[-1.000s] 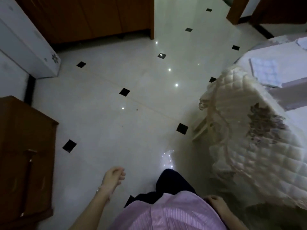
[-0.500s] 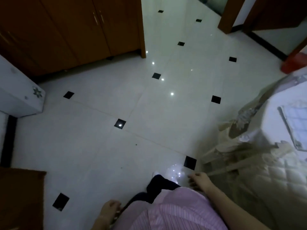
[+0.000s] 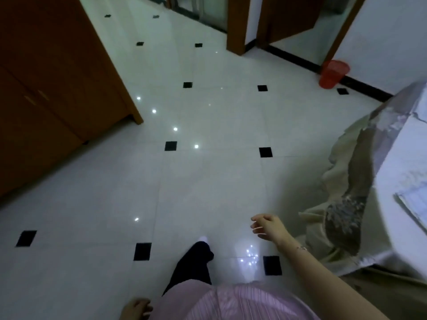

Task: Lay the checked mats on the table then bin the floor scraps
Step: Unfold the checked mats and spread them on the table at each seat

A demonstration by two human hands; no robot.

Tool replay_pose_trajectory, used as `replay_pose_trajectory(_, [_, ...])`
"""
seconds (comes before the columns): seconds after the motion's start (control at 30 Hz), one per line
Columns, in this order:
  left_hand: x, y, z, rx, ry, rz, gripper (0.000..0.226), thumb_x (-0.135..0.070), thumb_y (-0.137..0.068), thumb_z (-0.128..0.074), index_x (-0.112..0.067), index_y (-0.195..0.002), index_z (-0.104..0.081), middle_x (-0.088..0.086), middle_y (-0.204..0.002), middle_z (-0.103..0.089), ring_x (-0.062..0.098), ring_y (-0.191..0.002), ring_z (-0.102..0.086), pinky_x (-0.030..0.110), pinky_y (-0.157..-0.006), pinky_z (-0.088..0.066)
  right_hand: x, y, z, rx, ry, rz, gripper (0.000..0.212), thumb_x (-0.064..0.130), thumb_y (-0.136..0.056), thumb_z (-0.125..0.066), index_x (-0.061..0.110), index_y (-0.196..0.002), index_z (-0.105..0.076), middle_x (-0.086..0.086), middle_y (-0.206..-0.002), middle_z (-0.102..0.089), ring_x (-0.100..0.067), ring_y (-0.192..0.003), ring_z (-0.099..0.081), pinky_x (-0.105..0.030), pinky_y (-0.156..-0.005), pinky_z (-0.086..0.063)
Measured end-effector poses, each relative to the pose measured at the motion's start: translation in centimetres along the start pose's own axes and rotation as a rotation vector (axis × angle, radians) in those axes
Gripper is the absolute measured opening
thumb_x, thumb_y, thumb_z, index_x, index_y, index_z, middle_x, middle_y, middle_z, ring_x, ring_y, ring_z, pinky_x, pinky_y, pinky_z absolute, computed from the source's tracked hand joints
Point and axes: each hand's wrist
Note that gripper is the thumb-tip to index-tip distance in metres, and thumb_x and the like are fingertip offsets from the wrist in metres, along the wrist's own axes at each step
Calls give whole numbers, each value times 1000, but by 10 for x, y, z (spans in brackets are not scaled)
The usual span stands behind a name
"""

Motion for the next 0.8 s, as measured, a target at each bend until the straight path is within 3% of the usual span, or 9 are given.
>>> replay_pose_trajectory(0.07, [-118,-17,2,-9,-105,43,15,-4,-91,-52,3,-80,-57,21,-87,-59,31,-74,-54,36,-73,-42,-2,-12,3,-80,-61,-93,14,8,-92,-50,8,-82,-60,-7,-68,-59,-17,-58,-54,-23,-56,-40])
replay_pose_trajectory(0.27, [-355,-32,-49,108,-191,-348,14,-9,-94,-48,-4,-89,-59,14,-83,-60,23,-72,-56,27,-65,-45,-37,-30,17,-281,-267,-343,17,5,-88,-54,3,-74,-63,-4,-49,-59,-15,-42,-52,-19,-47,-40])
replay_pose_trajectory(0.4, [-469,-50,-125,237,-269,-483,17,-7,-96,-43,-3,-96,-59,9,-81,-60,20,-72,-57,27,-68,-46,-40,-47,32,-402,-401,-404,15,-4,-87,-54,-8,-76,-62,-13,-47,-57,-17,-33,-51,-18,-37,-39])
replay_pose_trajectory(0.47, [-507,-59,-167,324,-327,-515,16,-8,-95,-43,-5,-95,-58,8,-80,-60,19,-71,-57,27,-66,-45,-36,-65,44,-455,-435,-427,16,-7,-86,-53,-9,-73,-62,-13,-43,-58,-21,-35,-52,-23,-43,-41])
replay_pose_trajectory(0.57, [-546,-75,-217,426,-455,-505,16,-10,-95,-44,-9,-89,-58,9,-81,-62,20,-71,-57,27,-65,-44,-16,-103,70,-495,-438,-449,22,3,-91,-53,1,-74,-66,-24,-76,-69,-26,-65,-64,-29,-58,-52])
replay_pose_trajectory(0.63, [-563,-86,-240,423,-551,-457,16,-10,-95,-45,-10,-85,-59,10,-81,-61,20,-68,-57,26,-63,-42,11,-127,94,-518,-501,-424,25,17,-93,-52,1,-96,-71,-24,-109,-67,-10,-84,-69,-4,-59,-42])
replay_pose_trajectory(0.67, [-570,-93,-247,406,-593,-413,16,-9,-94,-47,-9,-83,-58,10,-79,-61,21,-66,-56,25,-61,-41,29,-137,108,-513,-482,-373,32,21,-94,-49,-1,-103,-69,-21,-115,-66,-12,-95,-68,-4,-64,-39])
replay_pose_trajectory(0.73, [-583,-104,-259,393,-663,-342,13,-7,-93,-49,-5,-82,-57,13,-75,-59,23,-62,-53,25,-59,-38,71,-161,136,-488,-445,-309,29,13,-92,-49,-7,-91,-70,-21,-95,-70,-30,-92,-65,-17,-67,-45])
replay_pose_trajectory(0.8, [-603,-117,-270,361,-719,-328,15,-2,-92,-50,0,-79,-57,18,-74,-59,24,-65,-53,27,-61,-39,109,-179,164,-557,-506,-289,26,1,-91,-50,1,-69,-63,-11,-60,-61,-21,-56,-58,-18,-46,-43])
Point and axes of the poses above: each hand's wrist, its own y-axis away from the middle knuckle, its own z-axis out of the back of the hand, x = y × z
